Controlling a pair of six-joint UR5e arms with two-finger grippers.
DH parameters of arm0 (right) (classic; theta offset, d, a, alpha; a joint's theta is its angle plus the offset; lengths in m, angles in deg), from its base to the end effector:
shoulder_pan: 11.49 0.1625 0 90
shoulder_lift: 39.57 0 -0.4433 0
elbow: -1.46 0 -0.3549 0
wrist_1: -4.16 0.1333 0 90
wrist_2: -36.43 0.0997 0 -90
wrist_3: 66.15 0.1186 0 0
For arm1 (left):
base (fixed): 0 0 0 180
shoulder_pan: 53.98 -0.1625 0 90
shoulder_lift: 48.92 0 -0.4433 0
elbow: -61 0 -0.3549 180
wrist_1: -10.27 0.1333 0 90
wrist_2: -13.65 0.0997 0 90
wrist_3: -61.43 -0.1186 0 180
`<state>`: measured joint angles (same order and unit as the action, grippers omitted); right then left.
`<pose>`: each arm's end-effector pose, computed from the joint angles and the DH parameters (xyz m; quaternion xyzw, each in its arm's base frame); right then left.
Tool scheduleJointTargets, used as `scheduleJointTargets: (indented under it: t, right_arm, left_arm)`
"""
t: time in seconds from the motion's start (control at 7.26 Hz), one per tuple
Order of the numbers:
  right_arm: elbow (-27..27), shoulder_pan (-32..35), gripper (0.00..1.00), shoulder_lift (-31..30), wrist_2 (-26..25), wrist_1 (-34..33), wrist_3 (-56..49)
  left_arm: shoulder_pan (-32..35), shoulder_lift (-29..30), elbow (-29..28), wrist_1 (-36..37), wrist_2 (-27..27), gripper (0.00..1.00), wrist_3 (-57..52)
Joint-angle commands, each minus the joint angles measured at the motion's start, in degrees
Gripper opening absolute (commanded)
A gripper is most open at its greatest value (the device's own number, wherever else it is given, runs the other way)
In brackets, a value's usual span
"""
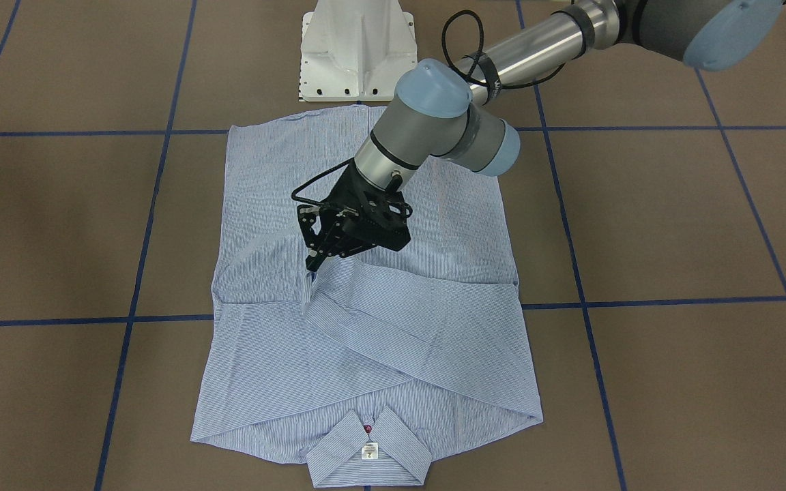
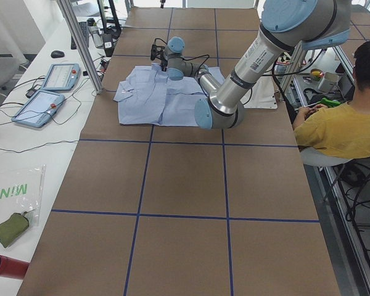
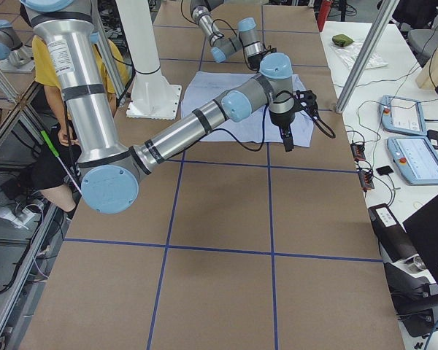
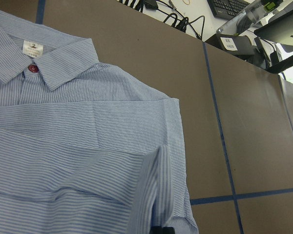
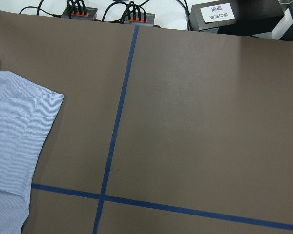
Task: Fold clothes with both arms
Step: 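Carry the grasped sleeve with the left gripper across the shirt toward the collar, then release the sleeve, move left gripper to the hem while right gripper descends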
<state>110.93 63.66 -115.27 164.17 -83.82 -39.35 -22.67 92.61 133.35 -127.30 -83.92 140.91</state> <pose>-0.0798 -0.5378 0.4126 0.1623 -0.3910 -0.0051 0.9059 0.5991 -0.5021 0.1593 0.1857 0.6260 -0.0941 0.7516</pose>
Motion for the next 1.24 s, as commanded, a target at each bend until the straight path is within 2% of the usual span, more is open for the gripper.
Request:
scheduleJointTargets:
  t: [0.0, 0.28, 0.41, 0.55, 0.69, 0.83, 1.1]
  right_arm:
    - [-0.13, 0.00, 1.00, -0.06, -0.03, 0.00, 0.44]
    - [0.40, -0.17, 1.00, 0.03, -0.12, 0.09, 5.07]
    - [1.70, -1.74, 1.00, -0.06, -0.47, 1.13, 9.62]
    - [3.28, -3.93, 1.00, -1.45, -0.73, 3.49, 14.72]
    - [6.69, -7.26, 1.00, -4.25, -3.09, 6.65, 21.29]
    - [10.99, -12.60, 1.00, -7.15, -7.02, 7.98, 28.58]
    - [18.99, -28.39, 1.00, -11.56, -21.05, 8.00, 44.04]
  left_arm:
    - [-6.07, 1.37, -2.56, 0.03, 6.51, 0.99, -0.72]
    - [-6.70, 2.08, -1.78, 0.98, 6.17, 1.00, -2.65]
    - [-6.61, 1.12, 1.79, 6.74, 6.08, 1.00, -7.19]
    - [-6.44, -2.54, 9.40, 14.01, 5.81, 1.00, -11.93]
    - [-6.35, -8.32, 18.26, 18.87, 4.42, 1.00, -14.76]
    - [-6.17, -12.64, 25.57, 23.36, 2.49, 1.00, -16.27]
    - [-6.17, -21.95, 38.07, 24.37, 1.07, 1.00, -16.99]
